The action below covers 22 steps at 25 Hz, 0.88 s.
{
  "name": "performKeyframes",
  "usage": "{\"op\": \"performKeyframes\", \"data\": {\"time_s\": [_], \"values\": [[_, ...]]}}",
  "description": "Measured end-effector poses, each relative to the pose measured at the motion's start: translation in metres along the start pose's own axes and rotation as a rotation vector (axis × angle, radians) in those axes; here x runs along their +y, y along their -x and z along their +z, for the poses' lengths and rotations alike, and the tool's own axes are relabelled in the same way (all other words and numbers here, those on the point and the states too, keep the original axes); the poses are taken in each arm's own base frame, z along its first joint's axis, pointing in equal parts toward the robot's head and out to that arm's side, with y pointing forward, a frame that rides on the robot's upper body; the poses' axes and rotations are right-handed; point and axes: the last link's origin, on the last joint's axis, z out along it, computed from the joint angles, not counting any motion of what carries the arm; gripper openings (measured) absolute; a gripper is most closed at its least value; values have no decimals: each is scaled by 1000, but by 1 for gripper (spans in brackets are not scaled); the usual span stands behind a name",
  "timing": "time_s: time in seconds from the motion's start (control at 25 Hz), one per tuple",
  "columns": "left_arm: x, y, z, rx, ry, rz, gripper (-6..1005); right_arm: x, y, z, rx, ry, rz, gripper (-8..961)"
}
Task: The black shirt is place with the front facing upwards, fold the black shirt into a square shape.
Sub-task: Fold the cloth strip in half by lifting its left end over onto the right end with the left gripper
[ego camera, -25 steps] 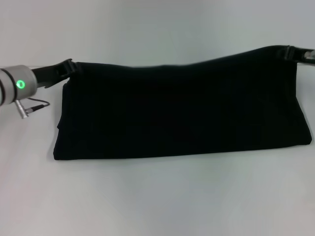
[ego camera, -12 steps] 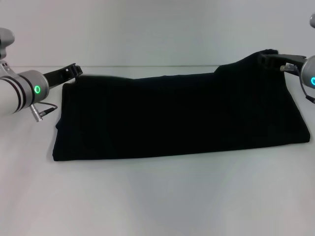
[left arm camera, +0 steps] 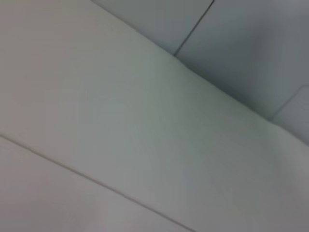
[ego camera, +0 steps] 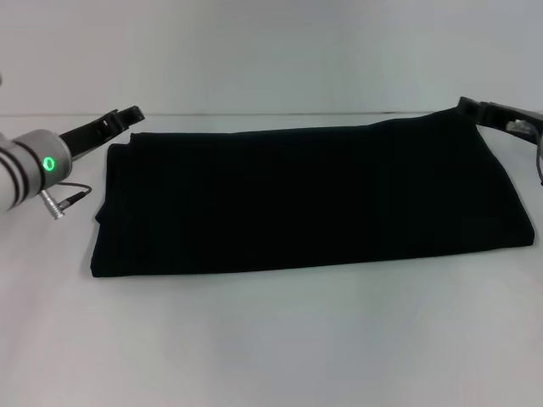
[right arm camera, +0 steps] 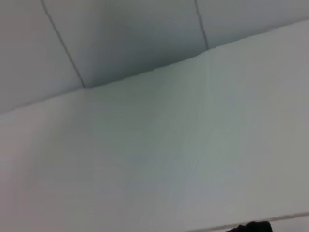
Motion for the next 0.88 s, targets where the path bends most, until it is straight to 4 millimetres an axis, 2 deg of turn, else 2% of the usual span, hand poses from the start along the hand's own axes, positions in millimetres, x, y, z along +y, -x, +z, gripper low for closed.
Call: {"op": "performKeyframes", "data": {"time_s": [0.16,0.24,0.28,0.32,0.44,0.48,0.6,0.64,0.8,0.88], "values": [[-4,2,-23,-77,214,-86,609,-1,-2,-14,18,151,-8,564],[-6,5,-37,-123,303,-131,621,3,-5,-25,26,263,-57,571],[-8,7,-46,-148,346,-155,627,7,-11,-37,21,358,-114,576],[-10,10,-53,-166,376,-172,633,7,-11,-37,21,358,-114,580],[-18,19,-74,-207,446,-214,650,17,-24,-56,7,505,-241,595],[-24,26,-87,-235,468,-261,656,24,-36,-66,-7,587,-335,638],[-34,32,-98,-277,455,-326,674,30,-48,-75,-28,648,-414,769],[-41,36,-105,-314,434,-367,721,33,-54,-78,-40,672,-449,812],[-61,49,-122,-383,369,-450,908,41,-77,-86,-57,733,-563,907],[-73,58,-132,-391,333,-506,912,44,-88,-87,-53,742,-602,931]]}}
